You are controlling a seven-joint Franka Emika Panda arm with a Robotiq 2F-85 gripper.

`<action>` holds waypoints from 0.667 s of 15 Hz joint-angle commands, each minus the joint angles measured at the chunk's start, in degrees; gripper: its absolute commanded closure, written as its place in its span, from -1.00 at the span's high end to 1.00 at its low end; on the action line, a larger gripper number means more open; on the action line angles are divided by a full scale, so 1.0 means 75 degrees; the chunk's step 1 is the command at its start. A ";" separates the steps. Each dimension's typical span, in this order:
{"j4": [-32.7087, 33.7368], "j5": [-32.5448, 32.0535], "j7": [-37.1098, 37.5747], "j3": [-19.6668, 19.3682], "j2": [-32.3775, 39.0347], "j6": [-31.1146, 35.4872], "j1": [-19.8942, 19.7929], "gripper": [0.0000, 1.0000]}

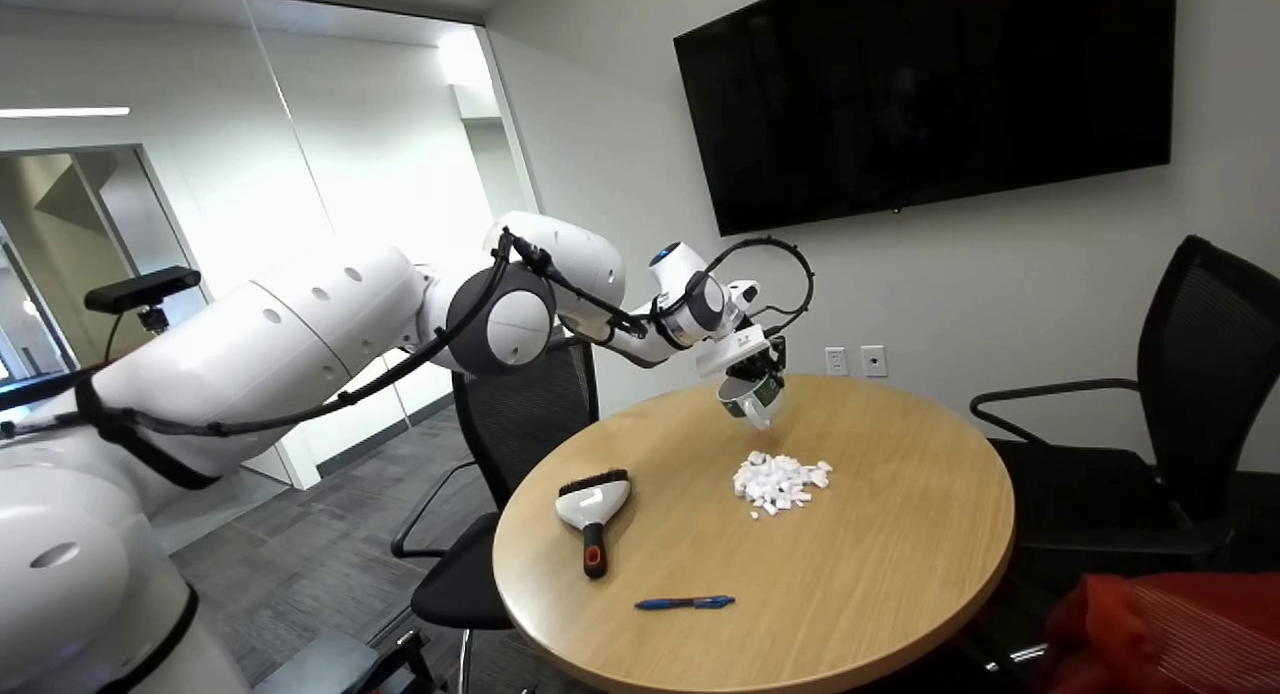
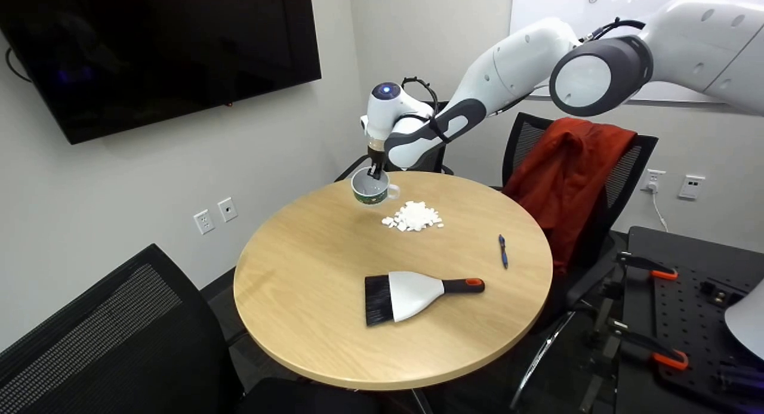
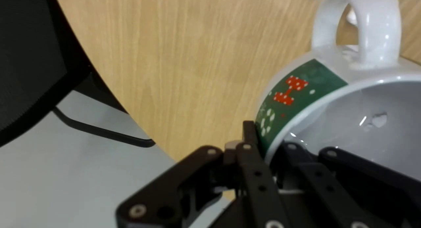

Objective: Remove the objects from the cup and put them on the table

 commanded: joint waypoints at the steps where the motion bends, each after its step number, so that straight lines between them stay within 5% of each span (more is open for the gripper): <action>1: -0.0887 0.1424 -0.2094 0.0337 -0.0896 -0.0406 -0.0286 -0.95; 5: -0.0808 0.2702 -0.4158 0.0459 -0.1084 -0.1303 -0.0480 -0.95; 10: -0.0620 0.3319 -0.5358 0.0224 -0.1230 -0.2098 -0.0444 -0.95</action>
